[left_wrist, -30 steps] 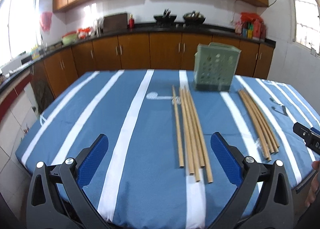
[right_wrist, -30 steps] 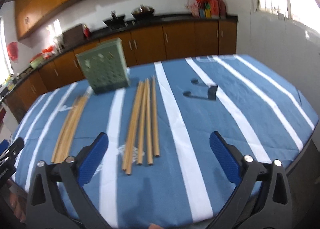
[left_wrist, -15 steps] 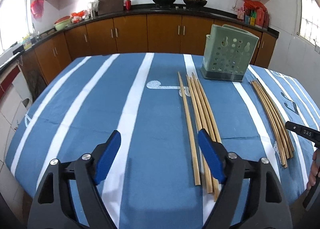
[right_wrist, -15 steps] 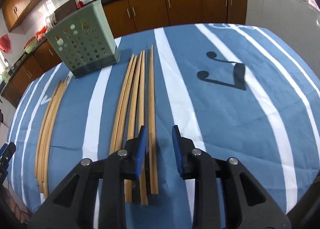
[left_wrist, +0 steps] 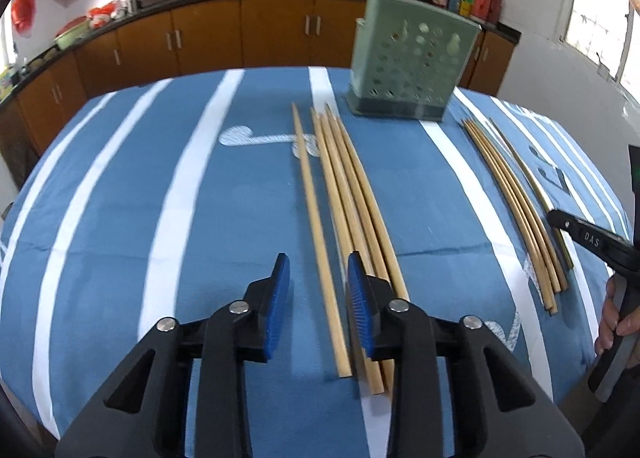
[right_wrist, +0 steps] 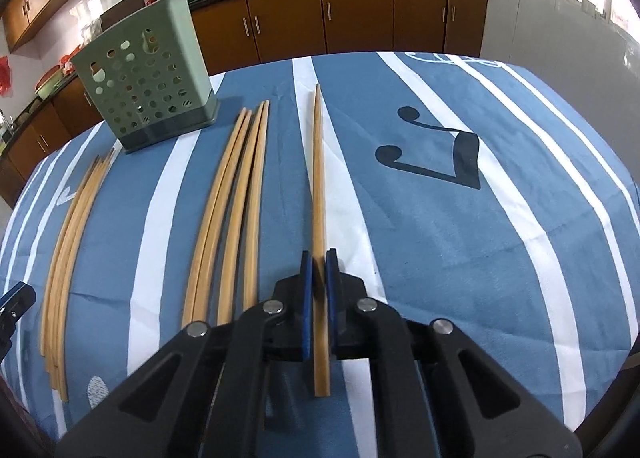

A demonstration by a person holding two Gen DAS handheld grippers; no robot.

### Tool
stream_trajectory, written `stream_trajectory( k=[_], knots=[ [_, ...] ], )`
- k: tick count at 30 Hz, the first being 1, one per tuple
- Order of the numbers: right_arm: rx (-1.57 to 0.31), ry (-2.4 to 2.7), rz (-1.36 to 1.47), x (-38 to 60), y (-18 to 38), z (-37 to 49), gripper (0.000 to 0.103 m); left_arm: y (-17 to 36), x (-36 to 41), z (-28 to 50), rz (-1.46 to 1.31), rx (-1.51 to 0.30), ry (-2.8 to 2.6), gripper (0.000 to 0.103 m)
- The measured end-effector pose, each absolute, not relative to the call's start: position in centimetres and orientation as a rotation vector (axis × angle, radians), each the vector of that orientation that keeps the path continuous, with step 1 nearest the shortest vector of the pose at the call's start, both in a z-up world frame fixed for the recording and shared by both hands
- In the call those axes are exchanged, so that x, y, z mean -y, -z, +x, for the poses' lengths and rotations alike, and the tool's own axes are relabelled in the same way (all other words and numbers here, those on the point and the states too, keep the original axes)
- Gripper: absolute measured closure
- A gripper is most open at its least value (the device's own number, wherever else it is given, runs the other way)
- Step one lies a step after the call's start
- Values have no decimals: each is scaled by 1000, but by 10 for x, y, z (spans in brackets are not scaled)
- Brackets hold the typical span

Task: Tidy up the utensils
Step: 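Close the right tool on one wooden chopstick while the left tool grasps another, then lift both held chopsticks upright and carry them toward the green holder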

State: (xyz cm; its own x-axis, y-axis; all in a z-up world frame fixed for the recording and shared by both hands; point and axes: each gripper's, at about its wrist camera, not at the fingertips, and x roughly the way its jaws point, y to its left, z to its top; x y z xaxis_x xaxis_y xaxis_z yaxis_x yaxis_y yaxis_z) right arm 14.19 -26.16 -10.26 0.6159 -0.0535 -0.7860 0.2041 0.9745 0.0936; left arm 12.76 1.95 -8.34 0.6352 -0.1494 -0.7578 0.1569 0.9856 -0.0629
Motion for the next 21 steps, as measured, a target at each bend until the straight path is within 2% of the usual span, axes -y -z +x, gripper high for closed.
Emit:
stream_trajectory(
  k=[8, 11, 21],
  knots=[
    [-904, 144, 179, 262, 102, 143, 95, 95, -16, 135, 50, -922, 148, 86],
    [-905, 141, 158, 259, 102, 145, 95, 95, -17, 141, 65, -920, 131, 95],
    [-904, 139, 169, 275, 104, 182, 95, 94, -48, 194, 43, -915, 95, 96]
  ],
)
